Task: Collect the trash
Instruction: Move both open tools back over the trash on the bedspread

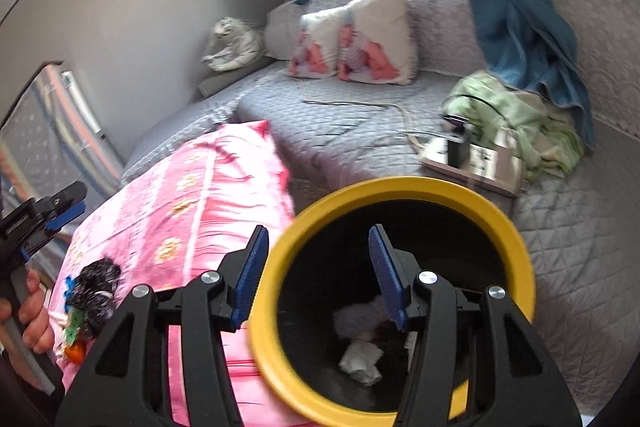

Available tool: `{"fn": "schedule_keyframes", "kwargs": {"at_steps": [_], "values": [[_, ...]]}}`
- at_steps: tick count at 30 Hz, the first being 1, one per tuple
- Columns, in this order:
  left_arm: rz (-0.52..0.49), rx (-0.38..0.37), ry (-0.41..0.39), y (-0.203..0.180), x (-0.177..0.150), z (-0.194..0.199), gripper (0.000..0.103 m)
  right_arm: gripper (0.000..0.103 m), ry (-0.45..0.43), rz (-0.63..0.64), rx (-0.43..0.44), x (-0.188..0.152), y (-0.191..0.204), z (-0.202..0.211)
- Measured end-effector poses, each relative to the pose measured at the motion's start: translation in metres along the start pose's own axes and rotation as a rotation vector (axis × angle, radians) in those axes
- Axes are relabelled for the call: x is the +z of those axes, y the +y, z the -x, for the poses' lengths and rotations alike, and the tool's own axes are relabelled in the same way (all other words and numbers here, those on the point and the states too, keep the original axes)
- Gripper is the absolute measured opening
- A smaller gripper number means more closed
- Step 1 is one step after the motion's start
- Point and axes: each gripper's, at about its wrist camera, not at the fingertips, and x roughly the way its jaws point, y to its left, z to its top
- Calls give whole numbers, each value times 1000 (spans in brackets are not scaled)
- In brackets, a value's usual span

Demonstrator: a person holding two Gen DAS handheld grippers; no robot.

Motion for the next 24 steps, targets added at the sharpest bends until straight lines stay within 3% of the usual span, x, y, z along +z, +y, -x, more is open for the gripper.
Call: {"fn": "schedule_keyframes", "kwargs": {"at_steps": [5,12,19,24], "values": [[20,121,-49,58,2,43,49,50,27,125,128,-5,66,-8],[60,306,-47,145,-10,86,55,50,121,302,301,-32,160,-29],[156,386,15,215,-36,101,66,60,213,454,397,-65,234,-43],[169,418,44,234,-53,102,74,66,266,544,407,-87,261,-51]]}}
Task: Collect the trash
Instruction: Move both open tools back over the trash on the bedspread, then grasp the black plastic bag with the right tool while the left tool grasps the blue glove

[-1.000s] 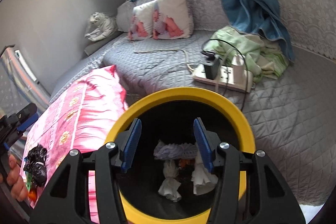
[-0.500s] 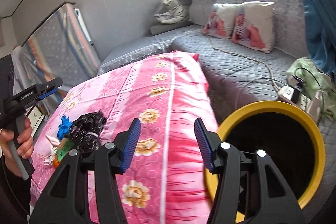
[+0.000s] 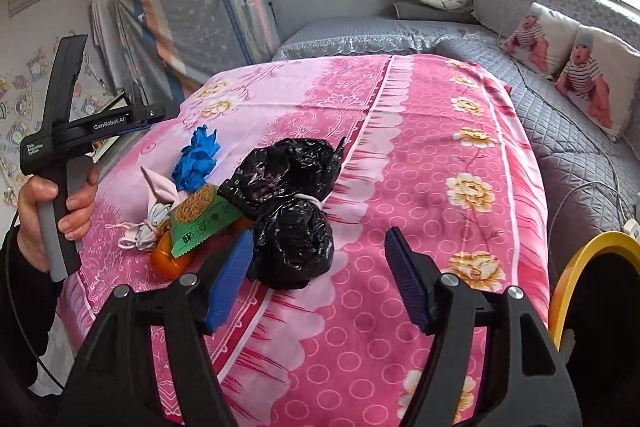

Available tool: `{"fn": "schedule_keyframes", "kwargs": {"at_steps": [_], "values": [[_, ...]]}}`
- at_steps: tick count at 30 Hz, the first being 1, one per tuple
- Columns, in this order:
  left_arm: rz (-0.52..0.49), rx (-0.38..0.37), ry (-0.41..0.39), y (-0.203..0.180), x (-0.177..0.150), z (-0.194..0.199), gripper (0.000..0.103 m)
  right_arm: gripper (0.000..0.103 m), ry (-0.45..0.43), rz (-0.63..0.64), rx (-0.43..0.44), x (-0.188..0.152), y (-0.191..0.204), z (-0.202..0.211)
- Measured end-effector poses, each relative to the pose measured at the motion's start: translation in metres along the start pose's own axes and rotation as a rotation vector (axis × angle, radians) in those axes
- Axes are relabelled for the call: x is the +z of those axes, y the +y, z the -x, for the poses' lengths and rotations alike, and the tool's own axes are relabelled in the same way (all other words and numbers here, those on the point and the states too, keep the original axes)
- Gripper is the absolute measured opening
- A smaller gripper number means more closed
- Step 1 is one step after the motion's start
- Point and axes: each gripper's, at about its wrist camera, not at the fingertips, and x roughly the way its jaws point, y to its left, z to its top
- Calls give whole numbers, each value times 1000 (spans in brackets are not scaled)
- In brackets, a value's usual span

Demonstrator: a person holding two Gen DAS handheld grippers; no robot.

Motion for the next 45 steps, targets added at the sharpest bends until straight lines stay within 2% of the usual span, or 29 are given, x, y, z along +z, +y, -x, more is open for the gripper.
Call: {"fn": "schedule_keyframes", "kwargs": {"at_steps": [2,13,28,31,34,36,38,45], "values": [[1,7,19,4,-4,-4,78,67,15,17,-7,0,4,-7],[37,16,93,22,-16,-25,78,70,62,68,-30,4,17,-31],[77,23,127,30,-19,-52,77,69,110,57,-40,7,12,-61],[79,16,156,29,-20,-61,67,67,122,59,-36,6,11,-66],[59,10,180,23,-21,-68,52,55,144,42,-24,6,8,-72],[44,11,188,20,-22,-71,45,42,152,30,-13,6,6,-75],[35,15,203,18,-21,-76,31,36,159,22,-4,6,5,-77],[66,16,211,20,-16,-79,20,24,132,-15,1,8,-3,-72]]}}
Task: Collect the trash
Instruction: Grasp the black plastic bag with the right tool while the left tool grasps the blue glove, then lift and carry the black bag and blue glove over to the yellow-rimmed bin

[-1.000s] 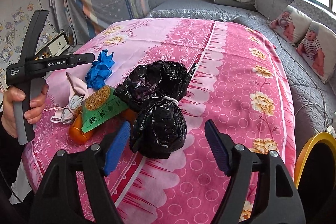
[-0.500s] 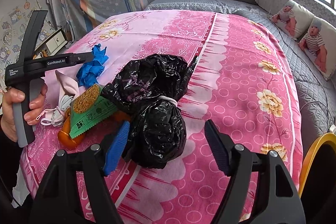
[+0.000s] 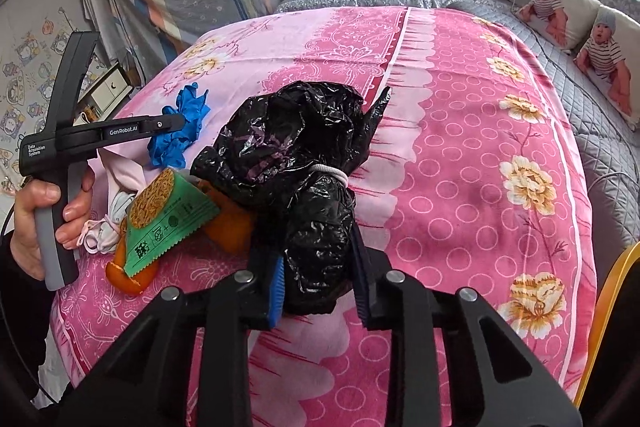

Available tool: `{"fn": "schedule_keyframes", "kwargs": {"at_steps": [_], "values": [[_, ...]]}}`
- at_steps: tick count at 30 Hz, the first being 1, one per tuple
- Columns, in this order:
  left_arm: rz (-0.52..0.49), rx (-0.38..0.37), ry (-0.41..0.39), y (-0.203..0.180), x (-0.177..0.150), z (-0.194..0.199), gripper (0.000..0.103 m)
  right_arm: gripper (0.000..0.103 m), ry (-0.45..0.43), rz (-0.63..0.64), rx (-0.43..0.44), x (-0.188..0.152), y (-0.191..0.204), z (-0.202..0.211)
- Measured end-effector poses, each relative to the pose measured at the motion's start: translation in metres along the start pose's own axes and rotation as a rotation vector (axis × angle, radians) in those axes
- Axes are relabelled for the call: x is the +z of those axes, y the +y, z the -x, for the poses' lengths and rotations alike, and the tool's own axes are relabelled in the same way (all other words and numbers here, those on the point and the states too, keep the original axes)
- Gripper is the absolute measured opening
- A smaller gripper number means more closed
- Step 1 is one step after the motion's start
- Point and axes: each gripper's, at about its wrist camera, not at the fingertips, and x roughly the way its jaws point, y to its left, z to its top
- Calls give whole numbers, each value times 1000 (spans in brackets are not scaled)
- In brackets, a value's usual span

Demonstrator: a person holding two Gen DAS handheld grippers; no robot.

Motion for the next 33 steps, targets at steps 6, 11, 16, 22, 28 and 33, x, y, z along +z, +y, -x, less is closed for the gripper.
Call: {"fn": "schedule_keyframes", "kwargs": {"at_steps": [6,11,16,22,28,33], "values": [[23,-26,-40,3,3,13,17,23,-81,-35,-46,2,-10,22],[20,-38,-124,5,7,41,17,23,-127,-51,-56,2,-15,44],[14,-44,-199,3,12,70,17,23,-169,-62,-67,3,-19,64],[-3,-68,-283,-10,14,107,17,23,-220,-84,-87,2,-25,89],[-49,-115,-341,-38,12,136,17,23,-272,-106,-111,-1,-36,112],[-86,-173,-367,-66,9,152,17,23,-302,-131,-132,-5,-47,127]]}}
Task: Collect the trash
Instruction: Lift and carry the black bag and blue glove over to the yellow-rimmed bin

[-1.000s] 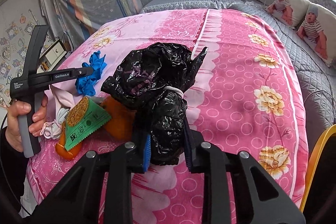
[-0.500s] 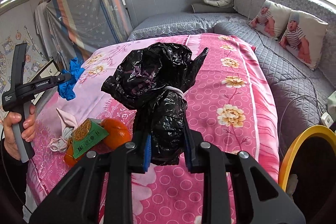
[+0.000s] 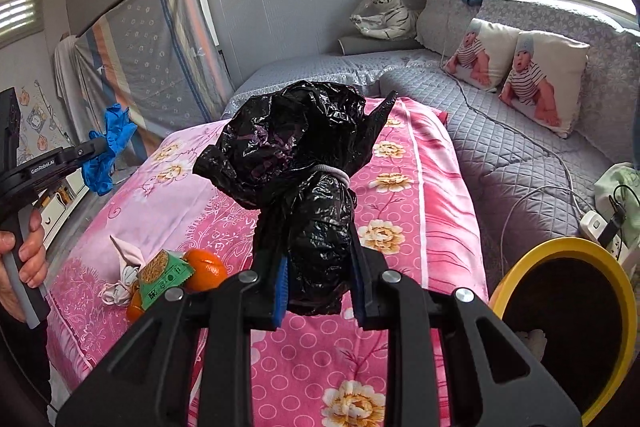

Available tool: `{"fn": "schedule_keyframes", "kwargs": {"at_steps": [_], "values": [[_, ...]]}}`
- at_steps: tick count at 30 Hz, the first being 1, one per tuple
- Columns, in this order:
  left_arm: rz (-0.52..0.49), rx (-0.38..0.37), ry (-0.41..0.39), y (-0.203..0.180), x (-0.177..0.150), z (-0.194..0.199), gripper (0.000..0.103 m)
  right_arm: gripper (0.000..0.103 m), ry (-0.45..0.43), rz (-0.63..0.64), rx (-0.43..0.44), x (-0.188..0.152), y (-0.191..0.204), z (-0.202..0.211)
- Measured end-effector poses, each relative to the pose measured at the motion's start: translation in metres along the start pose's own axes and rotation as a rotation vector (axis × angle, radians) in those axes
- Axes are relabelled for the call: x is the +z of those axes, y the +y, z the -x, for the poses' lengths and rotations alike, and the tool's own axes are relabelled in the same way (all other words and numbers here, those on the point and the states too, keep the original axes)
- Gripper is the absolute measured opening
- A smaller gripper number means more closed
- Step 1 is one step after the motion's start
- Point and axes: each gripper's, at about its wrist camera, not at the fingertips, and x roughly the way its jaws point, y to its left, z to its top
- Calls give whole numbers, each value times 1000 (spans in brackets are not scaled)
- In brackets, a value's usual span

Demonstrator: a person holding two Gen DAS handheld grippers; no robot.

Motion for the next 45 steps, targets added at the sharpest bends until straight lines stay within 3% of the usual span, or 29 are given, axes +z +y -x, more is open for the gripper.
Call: {"fn": "schedule_keyframes", "kwargs": {"at_steps": [22,45], "values": [[-124,-267,12,-142,-7,-6,17,23,-129,-124,-161,-8,-76,68],[-250,-463,105,-243,-41,-46,17,23,-158,-266,-322,-26,-153,98]]}}
